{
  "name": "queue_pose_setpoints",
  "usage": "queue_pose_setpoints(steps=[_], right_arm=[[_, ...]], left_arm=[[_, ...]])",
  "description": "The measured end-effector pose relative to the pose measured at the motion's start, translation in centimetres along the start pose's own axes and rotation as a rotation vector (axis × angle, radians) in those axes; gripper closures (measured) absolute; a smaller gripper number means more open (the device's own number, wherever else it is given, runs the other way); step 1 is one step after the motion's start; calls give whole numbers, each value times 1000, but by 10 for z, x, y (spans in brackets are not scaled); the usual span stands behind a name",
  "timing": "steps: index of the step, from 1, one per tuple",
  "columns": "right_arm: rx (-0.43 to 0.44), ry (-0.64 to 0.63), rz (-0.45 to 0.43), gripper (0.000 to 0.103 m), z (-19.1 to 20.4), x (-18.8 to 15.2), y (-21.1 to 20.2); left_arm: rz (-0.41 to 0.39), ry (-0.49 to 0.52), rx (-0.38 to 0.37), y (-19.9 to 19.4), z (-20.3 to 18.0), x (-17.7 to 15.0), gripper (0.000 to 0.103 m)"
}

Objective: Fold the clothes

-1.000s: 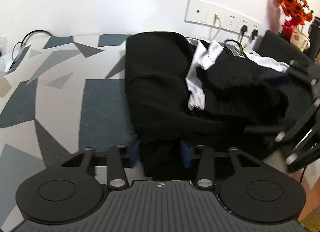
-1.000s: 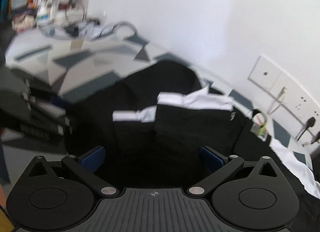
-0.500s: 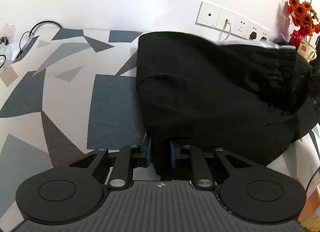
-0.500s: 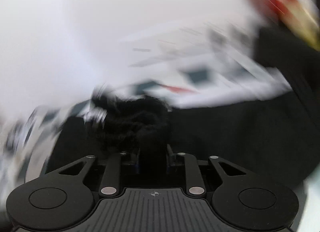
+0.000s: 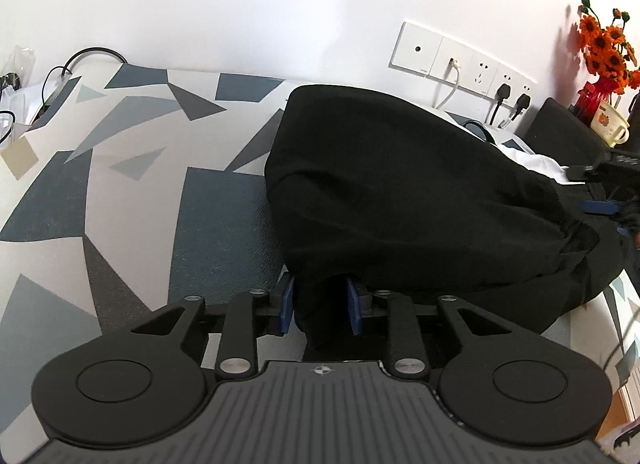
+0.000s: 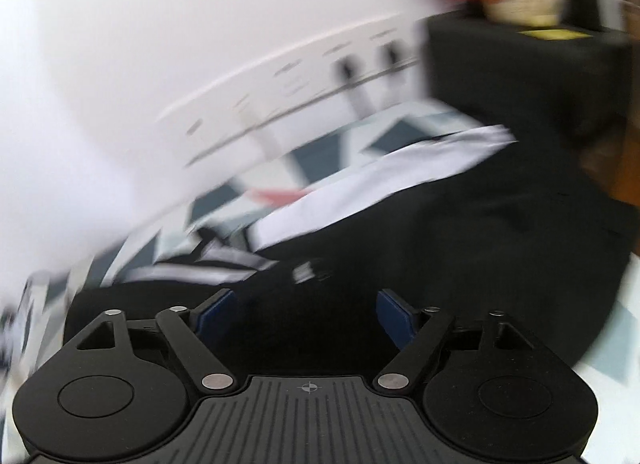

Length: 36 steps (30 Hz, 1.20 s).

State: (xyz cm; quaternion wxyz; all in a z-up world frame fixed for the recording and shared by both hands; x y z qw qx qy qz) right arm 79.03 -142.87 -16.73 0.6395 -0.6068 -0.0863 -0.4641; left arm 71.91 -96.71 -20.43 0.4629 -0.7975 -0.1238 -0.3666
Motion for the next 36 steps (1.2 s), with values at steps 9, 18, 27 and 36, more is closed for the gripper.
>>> queue_pose_setpoints(steps=[9,18,27,36], right_arm=[[-36,-180,98,22,18,-13,69],[67,-128,15,76,29,19,23],[13,-110,-51,72,35,43,76],[-7,40,-21,32,-2,17,49]], left_arm=[[34,-24,44,4,-1,-10,65],[46,17,43,12,-7,-10,62],[52,35,53,17,-13,-11,62],[16,-32,5,13,-6,-7,54]])
Point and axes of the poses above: each gripper's, at about its wrist camera, not at the fingertips, and y roughly the way its jaws point, z to its left, x to its top, the point moved 6 cm from there along y, roughly the way its jaws point, and after that the axes turned 7 degrees about -x, right-handed, at the moved point
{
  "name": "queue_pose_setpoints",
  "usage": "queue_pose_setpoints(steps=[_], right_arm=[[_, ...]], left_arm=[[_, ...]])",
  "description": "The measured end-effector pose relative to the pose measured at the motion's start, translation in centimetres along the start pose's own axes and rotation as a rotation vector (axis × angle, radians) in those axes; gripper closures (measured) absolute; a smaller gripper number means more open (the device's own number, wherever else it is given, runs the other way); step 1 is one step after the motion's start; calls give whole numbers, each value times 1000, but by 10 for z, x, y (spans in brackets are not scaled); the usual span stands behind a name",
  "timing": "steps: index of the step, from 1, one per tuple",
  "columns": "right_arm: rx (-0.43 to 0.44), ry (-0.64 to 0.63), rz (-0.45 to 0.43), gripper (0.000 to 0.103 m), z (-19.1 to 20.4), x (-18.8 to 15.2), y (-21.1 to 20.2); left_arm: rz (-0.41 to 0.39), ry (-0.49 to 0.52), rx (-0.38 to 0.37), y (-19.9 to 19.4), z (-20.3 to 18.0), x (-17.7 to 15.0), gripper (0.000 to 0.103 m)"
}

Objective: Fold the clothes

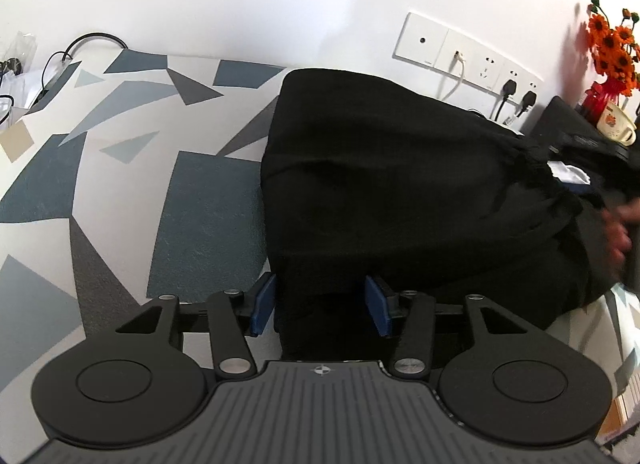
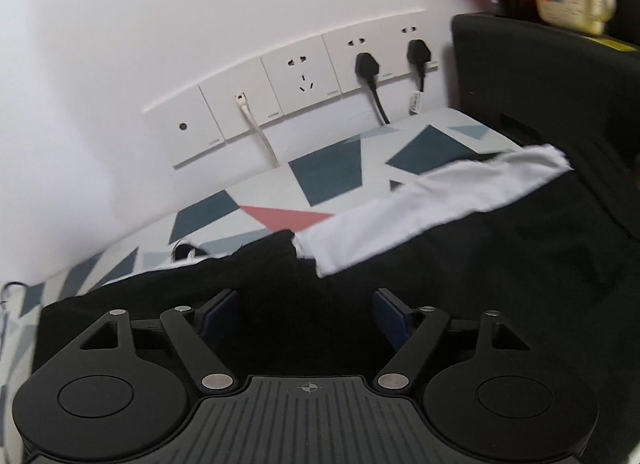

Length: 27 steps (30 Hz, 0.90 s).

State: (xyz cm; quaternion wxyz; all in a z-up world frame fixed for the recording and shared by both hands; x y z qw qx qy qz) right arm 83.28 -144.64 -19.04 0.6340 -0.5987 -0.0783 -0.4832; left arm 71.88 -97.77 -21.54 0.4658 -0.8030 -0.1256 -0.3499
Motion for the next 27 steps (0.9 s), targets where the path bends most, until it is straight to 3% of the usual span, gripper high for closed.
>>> queue_pose_setpoints(steps=[2,4,6,7,8,9,11,13,15,18,19,20,22,25,27], right_arm=[[14,-3,18,32,-7,-10,-15],[-4,-42,27,30,-10,-23,-29],[3,-77,37,30,-7,-35,-36],[14,-92,46,34,-5,-40,-38],[21,-105,59,55,-3,-44,-36],[16,-119,69,65,-2,-46,-34],[18,-95,75,68,-4,-47,-33],[13,-47,84,68,-10,-47,-31],[11,-9,78,64,-15,-46,-31],[21,81,1,48,-24,-38,-46],[27,118,-35,35,-30,-34,-54],[39,146,-61,30,-37,-31,-61],[54,202,-107,30,-52,-25,-74],[-2,304,-142,32,-92,-22,-89],[-36,401,-184,31,-125,-24,-103]], left_arm=[[4,50,26,2,-5,-2,58],[9,113,62,3,-10,-3,83],[8,165,81,0,-14,-4,88],[7,182,86,-2,-15,-4,90],[6,191,90,-4,-15,-4,90],[8,198,90,-5,-15,-5,90],[20,193,88,-4,-14,-5,89],[39,160,98,0,-14,-5,76],[68,66,108,2,-12,-2,71],[28,-33,81,-14,-17,13,57],[-1,-39,79,-20,-21,20,49],[-44,-16,88,-28,-28,26,45],[-108,44,104,-35,-48,39,35],[-104,118,55,-20,-83,51,35],[-61,148,33,2,-107,53,35]])
Point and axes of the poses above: each gripper's, at about its wrist camera, not at the fingertips, and y roughly the way its jaws point, z to its left, x to its top, the point moved 6 cm from there along y, roughly the way its jaws point, and after that the axes turned 7 degrees about -x, right-handed, at the moved point
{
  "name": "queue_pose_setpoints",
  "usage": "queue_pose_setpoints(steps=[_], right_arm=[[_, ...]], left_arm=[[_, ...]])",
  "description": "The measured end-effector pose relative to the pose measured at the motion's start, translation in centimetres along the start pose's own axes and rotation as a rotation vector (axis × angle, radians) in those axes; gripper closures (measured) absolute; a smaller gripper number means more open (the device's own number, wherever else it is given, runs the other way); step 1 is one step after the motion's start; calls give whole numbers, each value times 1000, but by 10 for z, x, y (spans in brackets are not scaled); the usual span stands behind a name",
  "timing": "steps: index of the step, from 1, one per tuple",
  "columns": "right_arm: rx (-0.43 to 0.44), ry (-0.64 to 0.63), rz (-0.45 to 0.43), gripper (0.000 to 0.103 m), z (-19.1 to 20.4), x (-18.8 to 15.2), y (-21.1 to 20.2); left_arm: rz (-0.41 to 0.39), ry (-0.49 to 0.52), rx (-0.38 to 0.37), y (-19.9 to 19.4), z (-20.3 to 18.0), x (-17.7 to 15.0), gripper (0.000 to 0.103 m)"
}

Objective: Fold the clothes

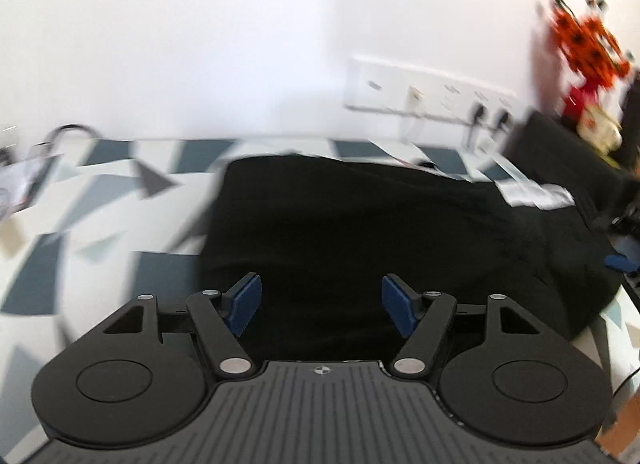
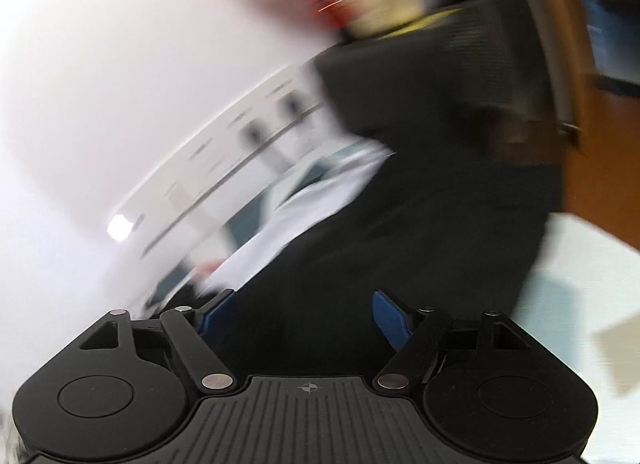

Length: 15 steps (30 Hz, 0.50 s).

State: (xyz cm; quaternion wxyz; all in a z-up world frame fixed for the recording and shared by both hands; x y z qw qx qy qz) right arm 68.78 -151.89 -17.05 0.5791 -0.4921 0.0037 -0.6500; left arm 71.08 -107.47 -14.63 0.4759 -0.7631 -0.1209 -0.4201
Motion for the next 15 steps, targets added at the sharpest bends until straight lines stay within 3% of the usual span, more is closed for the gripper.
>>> queue_pose_setpoints(steps=[4,7,8,10,11,13,15], right_arm=[[-37,164,-29,30,-63,13,-8],[-116,209,-23,31,-104,14,3],[-122,242,-19,36,-116,14,8],[-86,316,-16,47,-135,17,19],[-60,341,-18,48,-138,20,24],[-30,362,-22,47,-141,25,34],[-13,361,-30,47,-141,32,45]], left_arm=[[82,2,-38,43,-42,-4,32],[163,-20,10,77,-50,-16,32],[188,-38,35,84,-51,-20,31],[214,-64,76,92,-49,-25,25],[225,-60,100,95,-49,-26,22],[250,-21,162,100,-52,-25,8],[264,-31,197,104,-51,-25,4]])
Point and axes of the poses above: each gripper's, at about its wrist camera, not at the fingertips, and y roughly the way its jaws point, z to its left, x to its top, the point moved 6 cm from there along y, roughly the way its jaws point, and after that the axes turned 7 degrees about -x, right-handed, at the moved point
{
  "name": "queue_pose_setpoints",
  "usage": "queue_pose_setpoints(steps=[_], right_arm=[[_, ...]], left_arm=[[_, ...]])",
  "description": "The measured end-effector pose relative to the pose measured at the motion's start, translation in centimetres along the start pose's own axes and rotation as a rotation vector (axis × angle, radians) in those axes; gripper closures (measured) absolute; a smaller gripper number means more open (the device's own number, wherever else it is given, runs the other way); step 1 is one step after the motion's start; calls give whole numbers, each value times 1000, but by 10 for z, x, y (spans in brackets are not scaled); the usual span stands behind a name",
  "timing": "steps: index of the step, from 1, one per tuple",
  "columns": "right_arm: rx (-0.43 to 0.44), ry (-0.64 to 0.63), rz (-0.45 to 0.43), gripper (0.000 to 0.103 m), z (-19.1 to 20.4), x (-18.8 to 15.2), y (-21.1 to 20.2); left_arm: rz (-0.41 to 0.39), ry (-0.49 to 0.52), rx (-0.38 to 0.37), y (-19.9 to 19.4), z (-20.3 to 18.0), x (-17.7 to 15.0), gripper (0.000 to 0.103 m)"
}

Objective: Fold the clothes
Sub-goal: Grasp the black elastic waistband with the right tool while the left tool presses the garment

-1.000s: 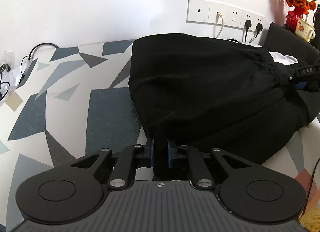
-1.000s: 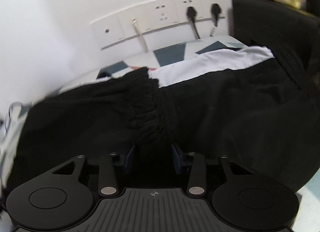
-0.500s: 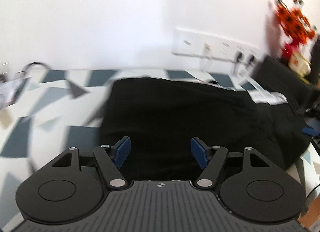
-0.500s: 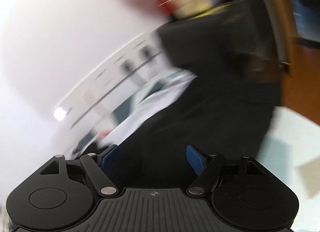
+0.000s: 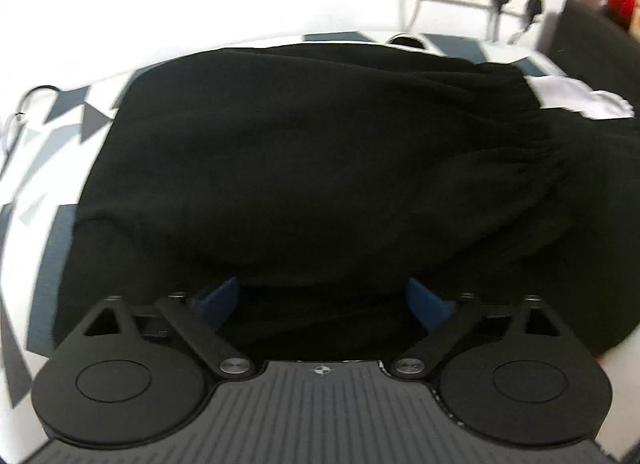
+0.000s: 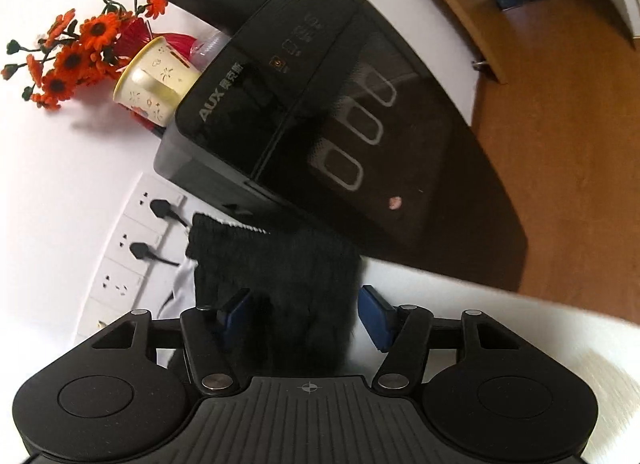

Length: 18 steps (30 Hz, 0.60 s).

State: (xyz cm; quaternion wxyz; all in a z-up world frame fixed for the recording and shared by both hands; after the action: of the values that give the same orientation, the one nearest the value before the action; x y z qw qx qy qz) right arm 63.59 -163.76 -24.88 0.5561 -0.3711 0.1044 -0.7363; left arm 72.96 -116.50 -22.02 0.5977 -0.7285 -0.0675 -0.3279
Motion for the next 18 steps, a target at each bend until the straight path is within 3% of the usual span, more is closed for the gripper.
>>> queue_pose_setpoints(steps=[2,3,5,8,11,15,18], right_arm=[[9,-8,-6,49,5,4,10],[7,-14,-1,54,6,7,17],[-8,-18,11,75,9,10,26],[21,15,4,86,13,26,23],[58,-18,-27,87,20,41,10],[79,-3,21,84,13,46,11],[58,3,54,69,7,42,18]], left_arm=[[2,-57,0,2,4,-1,3],[-2,-71,7,2,5,-2,2],[-12,-70,29,2,3,-3,1],[-15,-74,30,1,2,-5,0],[-15,-63,22,1,1,-6,0],[-17,-63,16,1,-1,-7,0],[-20,-52,11,0,-1,-7,0]])
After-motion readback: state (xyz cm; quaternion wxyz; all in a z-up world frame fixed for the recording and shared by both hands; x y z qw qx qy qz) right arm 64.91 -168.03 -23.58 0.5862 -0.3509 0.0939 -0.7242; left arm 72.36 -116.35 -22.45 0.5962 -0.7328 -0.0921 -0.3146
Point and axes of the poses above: each gripper's, at about its wrist camera, not at the fingertips, and y roughly the way its jaws point, z to its left, x to its top, the point moved 6 cm from there along y, roughly the way its jaws point, and after that the axes turned 7 degrees about -x, right-handed, at the moved point
